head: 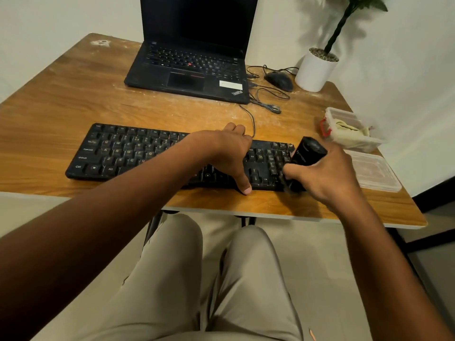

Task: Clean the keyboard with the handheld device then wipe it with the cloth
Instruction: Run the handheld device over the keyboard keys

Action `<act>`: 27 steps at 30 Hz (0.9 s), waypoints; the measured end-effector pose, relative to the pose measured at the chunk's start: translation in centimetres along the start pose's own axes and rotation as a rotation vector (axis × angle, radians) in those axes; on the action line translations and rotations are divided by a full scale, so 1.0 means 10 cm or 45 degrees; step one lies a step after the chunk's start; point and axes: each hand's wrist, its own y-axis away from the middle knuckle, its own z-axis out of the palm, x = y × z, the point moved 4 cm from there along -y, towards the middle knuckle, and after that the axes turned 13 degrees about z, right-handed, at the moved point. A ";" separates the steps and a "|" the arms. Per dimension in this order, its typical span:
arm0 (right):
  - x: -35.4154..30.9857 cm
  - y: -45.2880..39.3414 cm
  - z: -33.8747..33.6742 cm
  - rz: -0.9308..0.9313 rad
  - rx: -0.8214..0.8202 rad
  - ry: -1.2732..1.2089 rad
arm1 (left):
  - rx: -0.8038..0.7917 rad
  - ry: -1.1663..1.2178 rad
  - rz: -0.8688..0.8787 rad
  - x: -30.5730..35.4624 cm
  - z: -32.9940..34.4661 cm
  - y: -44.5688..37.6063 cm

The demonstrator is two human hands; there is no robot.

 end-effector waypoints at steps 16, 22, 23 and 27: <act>0.01 -0.16 -0.03 0.050 -0.038 0.073 | 0.000 -0.001 0.003 -0.01 0.01 0.00; -0.04 -0.36 -0.14 0.081 0.088 -0.082 | -0.008 -0.010 -0.004 0.00 0.00 0.00; -0.10 -0.42 -0.11 0.072 0.144 -0.113 | -0.007 -0.010 -0.005 0.00 -0.01 0.01; -0.21 -0.58 0.03 0.008 0.223 -0.174 | 0.003 0.002 -0.005 0.01 -0.02 0.03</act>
